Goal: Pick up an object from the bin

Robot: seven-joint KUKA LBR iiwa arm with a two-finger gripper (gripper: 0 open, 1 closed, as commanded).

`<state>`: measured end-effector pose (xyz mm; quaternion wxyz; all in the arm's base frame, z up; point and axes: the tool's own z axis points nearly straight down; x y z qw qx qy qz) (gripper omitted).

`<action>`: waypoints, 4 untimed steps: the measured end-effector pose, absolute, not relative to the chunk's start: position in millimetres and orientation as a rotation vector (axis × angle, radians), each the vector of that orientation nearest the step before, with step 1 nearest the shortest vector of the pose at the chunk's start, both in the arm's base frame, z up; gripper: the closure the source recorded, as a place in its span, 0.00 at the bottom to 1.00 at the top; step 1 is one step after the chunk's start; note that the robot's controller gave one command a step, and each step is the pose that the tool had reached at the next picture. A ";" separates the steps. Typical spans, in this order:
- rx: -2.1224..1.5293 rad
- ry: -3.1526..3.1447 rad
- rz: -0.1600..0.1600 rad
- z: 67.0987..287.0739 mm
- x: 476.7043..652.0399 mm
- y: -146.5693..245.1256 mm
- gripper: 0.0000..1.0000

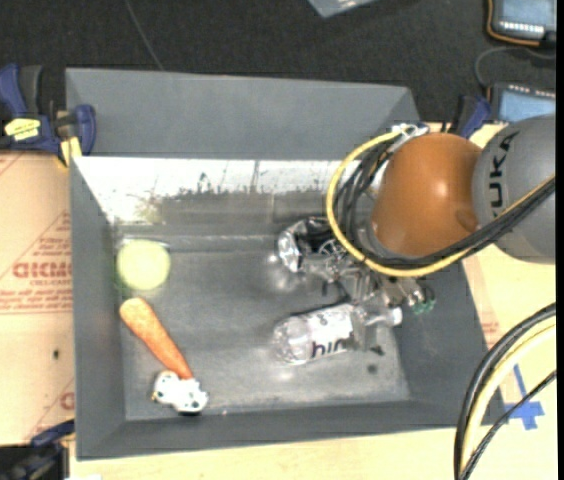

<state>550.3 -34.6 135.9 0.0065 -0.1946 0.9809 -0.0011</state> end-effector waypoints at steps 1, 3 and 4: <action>-0.535 3.090 0.000 77.9 535.3 -39.2 0.00; -0.790 3.023 -0.008 68.6 542.5 -30.2 1.00; -0.802 3.021 -0.006 74.3 541.7 -29.7 1.00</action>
Offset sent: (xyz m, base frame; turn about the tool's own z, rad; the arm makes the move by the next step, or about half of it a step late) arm -0.0080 0.0067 -0.0659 -0.1300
